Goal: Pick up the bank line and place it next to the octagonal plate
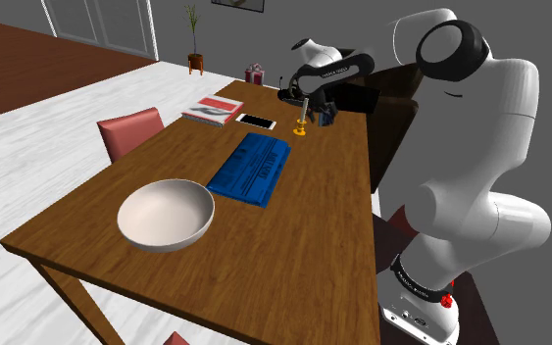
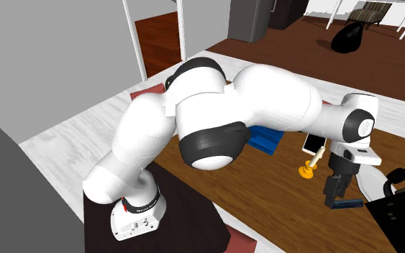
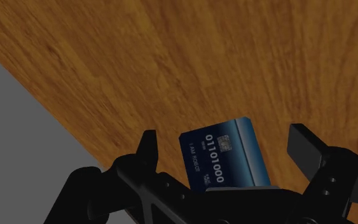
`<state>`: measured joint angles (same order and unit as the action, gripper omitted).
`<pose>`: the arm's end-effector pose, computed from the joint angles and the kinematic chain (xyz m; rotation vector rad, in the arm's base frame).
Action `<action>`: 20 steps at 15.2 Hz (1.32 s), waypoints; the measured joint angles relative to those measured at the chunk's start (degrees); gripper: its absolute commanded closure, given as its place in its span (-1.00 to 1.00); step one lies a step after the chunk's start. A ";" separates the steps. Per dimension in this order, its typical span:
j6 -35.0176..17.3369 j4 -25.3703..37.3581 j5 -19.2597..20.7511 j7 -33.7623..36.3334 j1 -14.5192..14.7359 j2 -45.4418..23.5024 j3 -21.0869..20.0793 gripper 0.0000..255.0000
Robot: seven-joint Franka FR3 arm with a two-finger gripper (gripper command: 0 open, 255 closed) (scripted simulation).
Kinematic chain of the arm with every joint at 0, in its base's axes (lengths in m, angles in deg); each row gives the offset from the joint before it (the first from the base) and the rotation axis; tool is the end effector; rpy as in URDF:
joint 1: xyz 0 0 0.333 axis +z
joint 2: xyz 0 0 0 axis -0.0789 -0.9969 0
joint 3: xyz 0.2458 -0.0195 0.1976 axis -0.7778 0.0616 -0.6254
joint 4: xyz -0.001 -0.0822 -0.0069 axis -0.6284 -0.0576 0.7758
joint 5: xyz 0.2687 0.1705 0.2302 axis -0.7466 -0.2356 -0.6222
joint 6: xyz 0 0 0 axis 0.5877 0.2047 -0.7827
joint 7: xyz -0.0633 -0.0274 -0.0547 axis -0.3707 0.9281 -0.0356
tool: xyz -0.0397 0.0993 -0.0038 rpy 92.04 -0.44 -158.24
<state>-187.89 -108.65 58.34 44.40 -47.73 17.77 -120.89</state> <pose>0.5997 -0.2927 0.3330 1.9636 -1.7407 0.0892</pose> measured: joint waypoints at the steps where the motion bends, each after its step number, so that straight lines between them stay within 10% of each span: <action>1: -0.36 -0.36 0.10 0.13 -0.16 -0.06 0.08 -1.00; 7: -0.79 -0.83 0.19 0.23 -0.40 0.00 0.14 -1.00; 8: -0.79 -0.83 0.19 0.23 -0.40 0.00 0.14 1.00; 20: -0.29 -0.48 -0.12 -0.24 -0.47 0.41 -0.05 1.00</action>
<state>-188.19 -109.12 58.23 44.17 -48.20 18.18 -120.94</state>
